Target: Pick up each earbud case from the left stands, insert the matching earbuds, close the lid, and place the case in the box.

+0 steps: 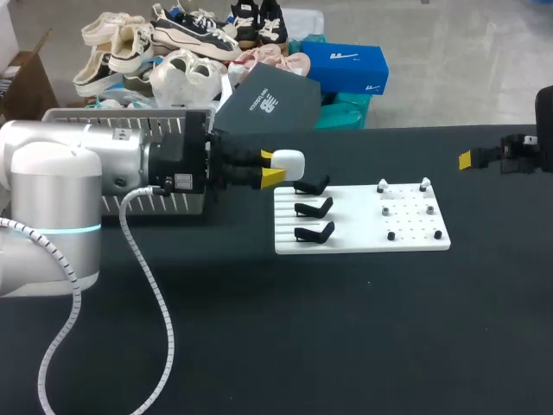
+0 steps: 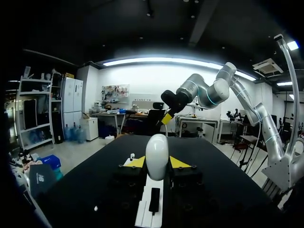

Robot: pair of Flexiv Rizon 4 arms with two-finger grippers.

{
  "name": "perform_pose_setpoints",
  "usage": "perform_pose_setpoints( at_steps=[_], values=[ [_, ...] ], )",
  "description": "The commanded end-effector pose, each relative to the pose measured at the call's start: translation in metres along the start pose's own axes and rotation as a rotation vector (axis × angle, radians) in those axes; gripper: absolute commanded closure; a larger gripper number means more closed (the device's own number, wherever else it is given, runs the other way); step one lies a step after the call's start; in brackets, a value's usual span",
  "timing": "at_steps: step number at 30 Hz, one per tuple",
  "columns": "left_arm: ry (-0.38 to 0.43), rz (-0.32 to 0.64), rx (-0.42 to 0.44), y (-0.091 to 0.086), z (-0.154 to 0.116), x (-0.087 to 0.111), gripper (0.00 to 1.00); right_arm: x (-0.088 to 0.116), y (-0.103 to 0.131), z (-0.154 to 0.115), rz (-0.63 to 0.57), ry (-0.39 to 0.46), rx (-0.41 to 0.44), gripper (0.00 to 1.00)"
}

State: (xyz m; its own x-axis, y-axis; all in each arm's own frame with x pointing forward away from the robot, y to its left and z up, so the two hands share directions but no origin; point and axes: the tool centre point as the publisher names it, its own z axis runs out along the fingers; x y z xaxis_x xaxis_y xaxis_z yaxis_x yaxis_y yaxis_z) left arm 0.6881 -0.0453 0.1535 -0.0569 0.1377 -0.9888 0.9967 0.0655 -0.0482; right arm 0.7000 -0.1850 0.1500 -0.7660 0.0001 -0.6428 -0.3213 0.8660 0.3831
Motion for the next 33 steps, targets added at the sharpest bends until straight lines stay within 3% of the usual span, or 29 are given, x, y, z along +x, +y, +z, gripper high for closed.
perform_pose_setpoints(
  at_steps=[1, 10, 22, 33],
  values=[
    [-0.010, 0.012, -0.010, -0.003, 0.010, 0.003, 1.00, 0.009, 0.005, 0.004, -0.016, 0.010, 0.013, 0.00],
    [-0.023, 0.003, 0.034, -0.006, 0.032, 0.013, 1.00, 0.036, 0.025, 0.006, -0.070, 0.061, 0.005, 0.00],
    [-0.052, 0.006, 0.030, -0.008, 0.050, 0.022, 1.00, 0.038, 0.073, 0.004, -0.158, 0.055, -0.058, 0.00],
    [-0.047, 0.041, 0.067, -0.016, 0.065, 0.025, 1.00, 0.045, 0.107, 0.016, -0.219, 0.080, -0.044, 0.00]
  ],
)
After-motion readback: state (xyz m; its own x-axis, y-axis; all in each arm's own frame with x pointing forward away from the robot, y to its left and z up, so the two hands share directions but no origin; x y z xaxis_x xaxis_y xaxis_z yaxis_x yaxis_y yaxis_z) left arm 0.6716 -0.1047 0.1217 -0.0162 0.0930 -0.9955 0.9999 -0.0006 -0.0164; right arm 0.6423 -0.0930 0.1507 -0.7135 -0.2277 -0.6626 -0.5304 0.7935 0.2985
